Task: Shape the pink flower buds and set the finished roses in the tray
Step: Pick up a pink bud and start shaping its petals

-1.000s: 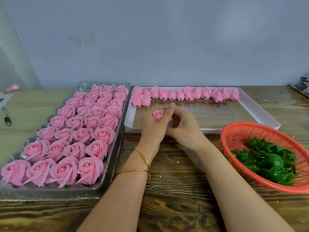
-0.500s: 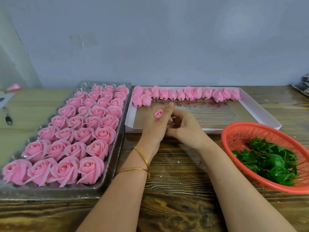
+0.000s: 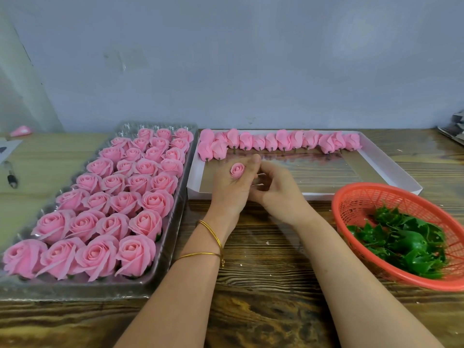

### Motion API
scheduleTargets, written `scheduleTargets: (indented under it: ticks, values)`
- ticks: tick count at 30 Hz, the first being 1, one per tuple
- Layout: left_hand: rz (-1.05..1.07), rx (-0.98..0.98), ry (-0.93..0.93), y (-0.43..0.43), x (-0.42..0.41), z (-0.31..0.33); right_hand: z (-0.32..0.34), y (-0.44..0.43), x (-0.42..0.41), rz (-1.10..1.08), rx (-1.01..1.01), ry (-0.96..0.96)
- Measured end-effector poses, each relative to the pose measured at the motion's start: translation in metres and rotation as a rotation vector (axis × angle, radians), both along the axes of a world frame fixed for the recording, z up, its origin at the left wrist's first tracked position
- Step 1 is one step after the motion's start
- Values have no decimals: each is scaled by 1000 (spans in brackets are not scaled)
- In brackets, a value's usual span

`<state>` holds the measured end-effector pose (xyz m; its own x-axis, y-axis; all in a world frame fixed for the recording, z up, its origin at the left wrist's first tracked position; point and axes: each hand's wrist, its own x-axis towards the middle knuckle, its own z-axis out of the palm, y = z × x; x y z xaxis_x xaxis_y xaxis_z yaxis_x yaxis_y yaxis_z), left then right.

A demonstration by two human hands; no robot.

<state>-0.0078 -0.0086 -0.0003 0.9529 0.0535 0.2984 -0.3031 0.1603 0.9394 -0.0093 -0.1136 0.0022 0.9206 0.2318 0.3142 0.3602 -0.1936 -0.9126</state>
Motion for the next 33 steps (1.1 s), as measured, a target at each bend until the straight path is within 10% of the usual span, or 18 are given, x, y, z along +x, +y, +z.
scheduleTargets:
  ticks: [33]
  values:
    - [16, 72, -28, 3, 2, -5, 6, -4, -4, 75, -3, 44]
